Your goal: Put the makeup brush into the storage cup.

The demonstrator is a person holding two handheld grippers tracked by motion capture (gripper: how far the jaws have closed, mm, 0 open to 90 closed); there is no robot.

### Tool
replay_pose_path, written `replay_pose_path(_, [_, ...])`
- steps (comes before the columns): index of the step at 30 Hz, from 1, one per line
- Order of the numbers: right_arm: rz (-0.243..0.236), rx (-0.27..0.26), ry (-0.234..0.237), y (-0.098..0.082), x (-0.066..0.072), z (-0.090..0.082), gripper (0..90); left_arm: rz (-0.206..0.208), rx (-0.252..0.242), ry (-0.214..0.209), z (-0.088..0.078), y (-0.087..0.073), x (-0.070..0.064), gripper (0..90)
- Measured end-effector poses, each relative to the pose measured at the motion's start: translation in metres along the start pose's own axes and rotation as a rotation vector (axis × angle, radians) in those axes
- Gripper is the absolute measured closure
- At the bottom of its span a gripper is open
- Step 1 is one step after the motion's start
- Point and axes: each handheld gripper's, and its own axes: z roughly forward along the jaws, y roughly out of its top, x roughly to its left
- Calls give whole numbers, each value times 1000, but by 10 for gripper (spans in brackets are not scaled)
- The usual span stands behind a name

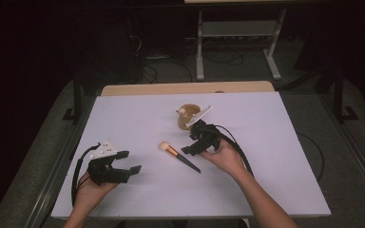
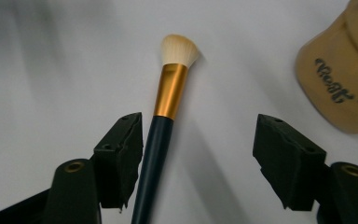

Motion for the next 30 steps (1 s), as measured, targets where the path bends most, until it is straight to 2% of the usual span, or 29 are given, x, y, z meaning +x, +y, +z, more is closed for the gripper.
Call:
replay_pose_path(8, [-8, 45, 32, 1, 5, 22, 387, 10, 7, 2, 0, 0, 1, 252])
replay_pose_path(10, [-14, 48, 39, 2, 7, 28, 418, 10, 8, 2, 0, 0, 1, 252])
replay_pose_path(15, [-9, 97, 51, 5, 11, 40, 518, 3, -1, 4, 0, 0, 0, 252])
replay_pose_path(17, [-18, 117, 44, 5, 13, 43, 541, 7, 6, 2, 0, 0, 0, 252])
replay_pose_path(18, [-22, 145, 39, 5, 15, 47, 579, 12, 11, 2, 0, 0, 1, 252])
replay_pose_path(23, [-33, 154, 19, 7, 18, 48, 637, 3, 1, 4, 0, 0, 0, 253])
replay_pose_path(25, [-54, 169, -12, 8, 22, 49, 674, 3, 2, 3, 0, 0, 0, 253])
replay_pose_path(26, [-92, 186, -54, 10, 27, 50, 709, 3, 3, 2, 1, 0, 0, 253])
replay_pose_path(30, [-92, 203, -63, 12, 30, 51, 732, 7, 6, 1, 2, 1, -1, 253])
